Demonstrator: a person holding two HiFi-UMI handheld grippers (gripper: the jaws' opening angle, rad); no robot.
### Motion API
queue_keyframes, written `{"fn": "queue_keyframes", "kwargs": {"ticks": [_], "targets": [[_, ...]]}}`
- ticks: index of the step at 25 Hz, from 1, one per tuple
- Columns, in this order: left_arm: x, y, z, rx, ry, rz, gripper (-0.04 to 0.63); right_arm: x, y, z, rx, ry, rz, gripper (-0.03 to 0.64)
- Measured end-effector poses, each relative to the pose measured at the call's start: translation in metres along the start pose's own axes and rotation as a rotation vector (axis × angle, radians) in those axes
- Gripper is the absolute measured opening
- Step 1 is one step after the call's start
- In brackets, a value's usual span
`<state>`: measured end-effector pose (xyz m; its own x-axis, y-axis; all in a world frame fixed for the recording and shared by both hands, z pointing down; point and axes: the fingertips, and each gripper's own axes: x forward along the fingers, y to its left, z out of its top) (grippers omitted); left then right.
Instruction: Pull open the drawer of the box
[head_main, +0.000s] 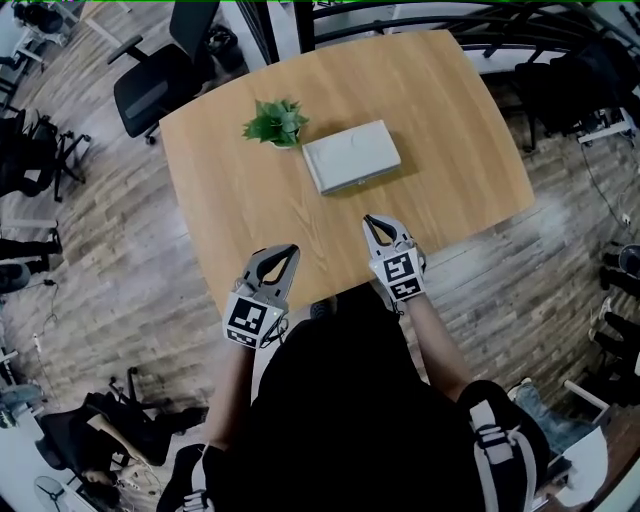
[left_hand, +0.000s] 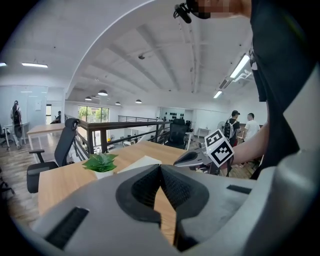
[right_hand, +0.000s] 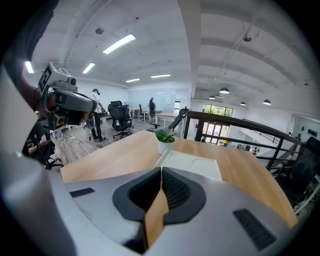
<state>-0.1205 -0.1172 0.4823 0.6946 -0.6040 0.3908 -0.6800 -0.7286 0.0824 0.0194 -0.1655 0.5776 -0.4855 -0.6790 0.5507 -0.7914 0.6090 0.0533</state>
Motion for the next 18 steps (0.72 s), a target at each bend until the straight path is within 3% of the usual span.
{"fn": "queue_keyframes", "kwargs": {"ticks": [18], "targets": [[0.017, 0.015, -0.009, -0.057, 0.056, 0.059, 0.023, 0.081, -0.050, -0.045, 0.078, 0.113, 0.004, 0.028]]}}
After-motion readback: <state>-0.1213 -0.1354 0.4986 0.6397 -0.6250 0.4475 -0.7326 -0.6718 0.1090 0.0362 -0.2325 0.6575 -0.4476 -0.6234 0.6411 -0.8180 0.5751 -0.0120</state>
